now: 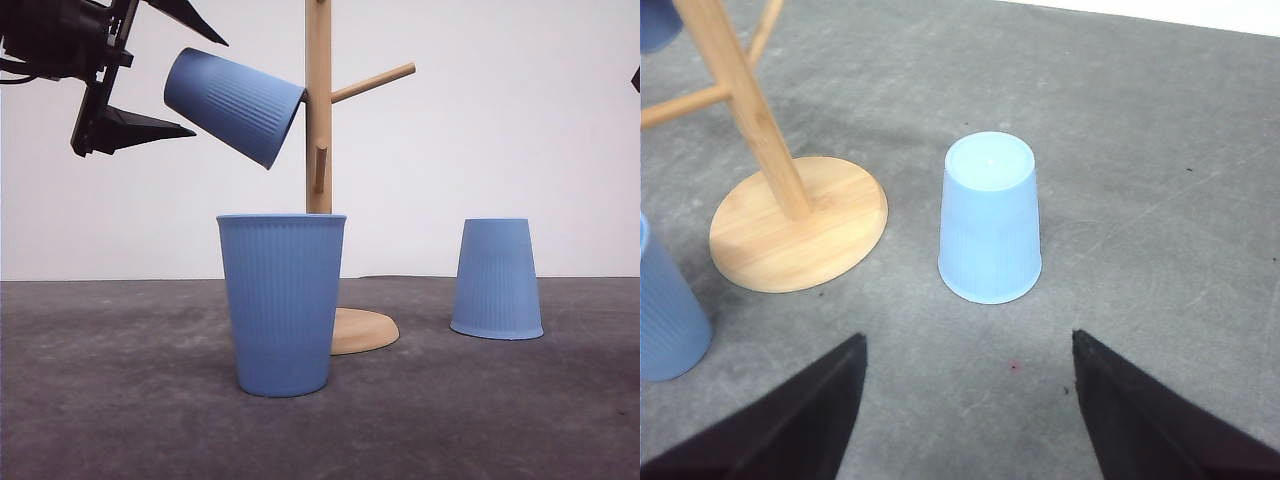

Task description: Place three cups

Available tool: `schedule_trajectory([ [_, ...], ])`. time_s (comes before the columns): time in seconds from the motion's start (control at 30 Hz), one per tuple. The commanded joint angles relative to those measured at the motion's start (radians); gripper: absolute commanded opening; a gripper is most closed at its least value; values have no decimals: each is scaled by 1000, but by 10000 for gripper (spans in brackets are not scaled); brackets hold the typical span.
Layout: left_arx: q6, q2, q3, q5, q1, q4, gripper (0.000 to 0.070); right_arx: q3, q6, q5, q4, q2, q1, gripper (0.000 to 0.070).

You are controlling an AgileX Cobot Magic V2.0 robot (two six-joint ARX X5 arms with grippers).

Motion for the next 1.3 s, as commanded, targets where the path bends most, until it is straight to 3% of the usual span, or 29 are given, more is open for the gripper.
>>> schedule_trajectory([
  [0.0, 17, 12, 19, 30, -2, 7, 600, 12, -4, -3, 11, 3, 3, 416],
  [0.2, 57, -51, 19, 59, 9, -84, 578, 12, -3, -3, 10, 3, 3, 416],
  [0.4, 220, -195, 18, 47, 11, -341, 527, 12, 3, -8, 10, 3, 3, 416],
  [0.47, 295, -251, 18, 32, 11, -452, 455, 12, 4, -10, 10, 3, 3, 416],
  [0.57, 420, -343, 18, -21, 11, -631, 389, 12, 4, -11, 10, 3, 4, 416],
  [0.8, 636, -513, 14, -265, 11, -986, 389, 12, 64, -58, 10, 4, 3, 416],
  [1.0, 679, -620, -10, -308, 11, -1091, 389, 13, 115, -82, 31, 71, 3, 416],
  [1.27, 688, -664, -10, -318, 11, -1141, 389, 97, 143, -89, 115, 364, 3, 422],
])
